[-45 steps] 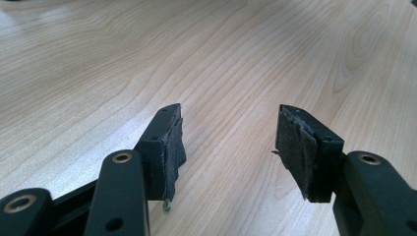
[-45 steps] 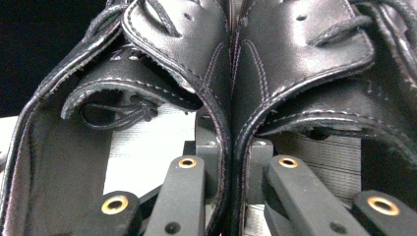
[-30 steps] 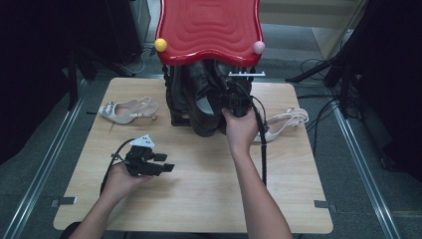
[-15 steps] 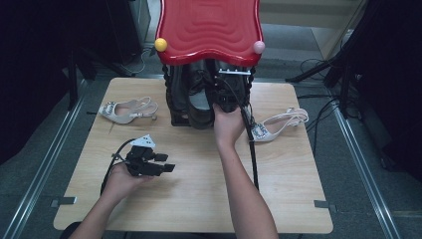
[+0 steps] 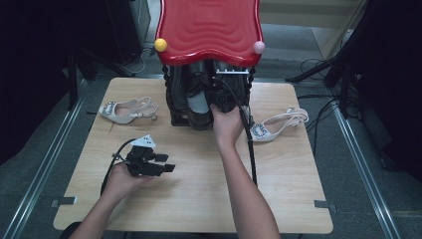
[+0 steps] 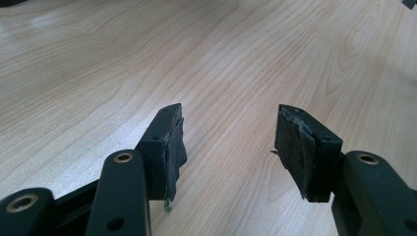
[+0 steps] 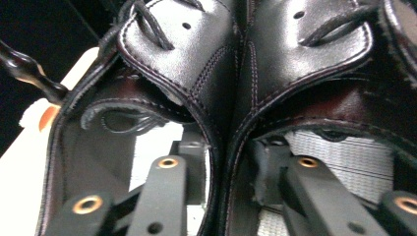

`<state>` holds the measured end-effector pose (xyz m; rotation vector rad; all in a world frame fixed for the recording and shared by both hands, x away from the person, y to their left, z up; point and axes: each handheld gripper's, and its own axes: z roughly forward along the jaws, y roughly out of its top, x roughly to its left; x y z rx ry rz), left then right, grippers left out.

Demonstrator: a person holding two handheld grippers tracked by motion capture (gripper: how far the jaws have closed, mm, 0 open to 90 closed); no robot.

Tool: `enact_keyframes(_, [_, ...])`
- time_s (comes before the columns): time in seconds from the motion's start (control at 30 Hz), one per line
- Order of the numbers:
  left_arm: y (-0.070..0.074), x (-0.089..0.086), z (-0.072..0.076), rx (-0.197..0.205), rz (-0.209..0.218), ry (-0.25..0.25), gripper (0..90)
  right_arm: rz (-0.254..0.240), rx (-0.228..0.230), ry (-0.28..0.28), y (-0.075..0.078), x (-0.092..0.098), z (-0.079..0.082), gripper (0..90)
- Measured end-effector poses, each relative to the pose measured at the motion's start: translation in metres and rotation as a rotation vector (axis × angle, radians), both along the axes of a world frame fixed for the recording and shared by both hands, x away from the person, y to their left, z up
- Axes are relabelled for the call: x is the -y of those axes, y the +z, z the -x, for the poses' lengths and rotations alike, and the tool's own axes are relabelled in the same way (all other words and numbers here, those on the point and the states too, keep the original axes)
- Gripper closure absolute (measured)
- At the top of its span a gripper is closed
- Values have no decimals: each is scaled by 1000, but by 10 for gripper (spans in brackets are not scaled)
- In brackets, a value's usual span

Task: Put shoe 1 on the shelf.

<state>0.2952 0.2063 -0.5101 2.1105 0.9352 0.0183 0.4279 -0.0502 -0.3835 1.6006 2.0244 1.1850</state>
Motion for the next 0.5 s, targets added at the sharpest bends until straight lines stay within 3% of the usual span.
enact_keyframes(0.23, [0,-1,0,1,5,3,446,5,7,30,1,1,1,650])
enact_keyframes(0.5, [0,0,0,2,1,3,446,-47,8,70,5,12,5,631])
